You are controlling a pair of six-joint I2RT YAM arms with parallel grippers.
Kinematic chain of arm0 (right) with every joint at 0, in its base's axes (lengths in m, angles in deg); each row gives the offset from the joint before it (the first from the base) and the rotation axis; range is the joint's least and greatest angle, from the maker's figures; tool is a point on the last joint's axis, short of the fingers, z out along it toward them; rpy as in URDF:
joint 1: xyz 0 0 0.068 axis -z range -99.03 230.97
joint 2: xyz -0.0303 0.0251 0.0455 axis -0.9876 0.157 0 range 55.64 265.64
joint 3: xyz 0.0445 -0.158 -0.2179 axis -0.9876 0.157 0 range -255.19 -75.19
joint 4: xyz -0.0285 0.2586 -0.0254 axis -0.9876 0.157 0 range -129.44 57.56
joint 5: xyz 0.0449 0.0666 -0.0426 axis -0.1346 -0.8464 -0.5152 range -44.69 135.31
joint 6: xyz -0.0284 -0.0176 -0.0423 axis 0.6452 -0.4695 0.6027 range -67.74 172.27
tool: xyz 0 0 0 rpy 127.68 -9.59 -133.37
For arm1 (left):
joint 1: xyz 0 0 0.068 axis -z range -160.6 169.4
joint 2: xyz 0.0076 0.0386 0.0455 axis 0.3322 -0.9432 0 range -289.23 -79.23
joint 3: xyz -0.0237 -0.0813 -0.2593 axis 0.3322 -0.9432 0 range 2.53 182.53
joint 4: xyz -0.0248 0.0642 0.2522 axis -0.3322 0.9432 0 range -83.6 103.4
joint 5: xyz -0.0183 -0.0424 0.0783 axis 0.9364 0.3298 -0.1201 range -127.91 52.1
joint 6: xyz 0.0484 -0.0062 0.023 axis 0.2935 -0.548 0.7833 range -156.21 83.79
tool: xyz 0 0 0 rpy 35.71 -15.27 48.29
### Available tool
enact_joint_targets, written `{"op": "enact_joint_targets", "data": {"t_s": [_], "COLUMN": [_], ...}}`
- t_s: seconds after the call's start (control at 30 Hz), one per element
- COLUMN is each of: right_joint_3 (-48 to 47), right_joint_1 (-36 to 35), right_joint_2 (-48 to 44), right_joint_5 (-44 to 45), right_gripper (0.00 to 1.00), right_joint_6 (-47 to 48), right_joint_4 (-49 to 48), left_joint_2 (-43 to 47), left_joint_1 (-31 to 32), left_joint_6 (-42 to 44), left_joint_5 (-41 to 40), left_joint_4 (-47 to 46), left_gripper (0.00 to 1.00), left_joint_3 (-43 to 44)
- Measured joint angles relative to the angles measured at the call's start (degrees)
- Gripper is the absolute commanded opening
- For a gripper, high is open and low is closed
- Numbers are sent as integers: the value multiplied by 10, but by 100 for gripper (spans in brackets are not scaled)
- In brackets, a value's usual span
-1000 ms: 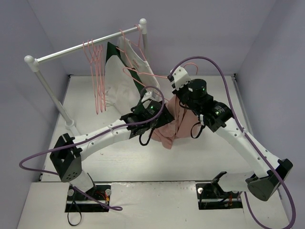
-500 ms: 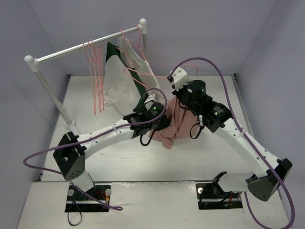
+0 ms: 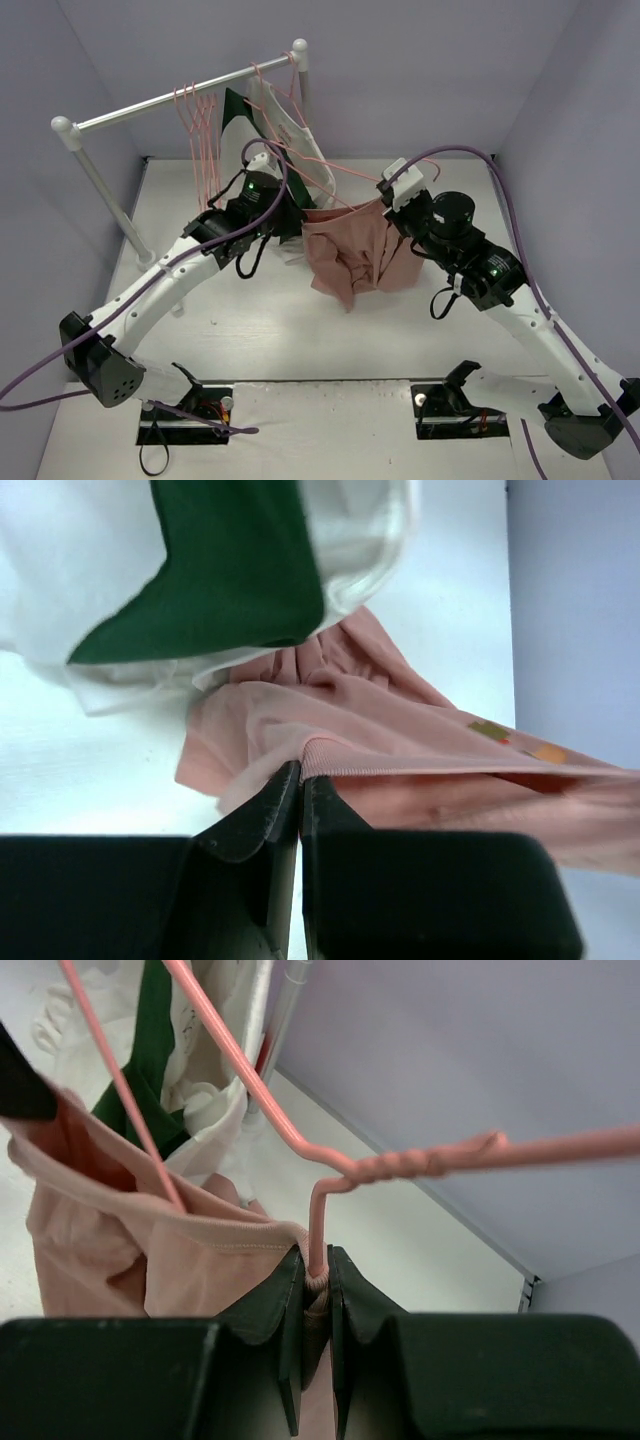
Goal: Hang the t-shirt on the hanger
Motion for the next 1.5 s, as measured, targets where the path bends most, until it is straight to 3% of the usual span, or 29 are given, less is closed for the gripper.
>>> {"op": "enact_joint_targets", "data": {"t_s": [0.43,1.07,1.5], "right_joint_3": [31,52,43], "right_joint_1": [-8,-15,-15], "right_joint_2": [-8,-27,31], "right_joint_5": [-41,-54,-31], "right_gripper": [0,0,0], "right_joint_6": [5,10,21], "right_joint_4": [45,66,93], "left_joint_2": [10,3,-25], "left_joint_1": [-68,-126,-127], "left_joint_6": [155,253,314], "left_joint_5": [33,57,65], "left_joint_4": [91,145,177], "left_gripper": [0,0,0], "left_joint_3": [119,189,234]}}
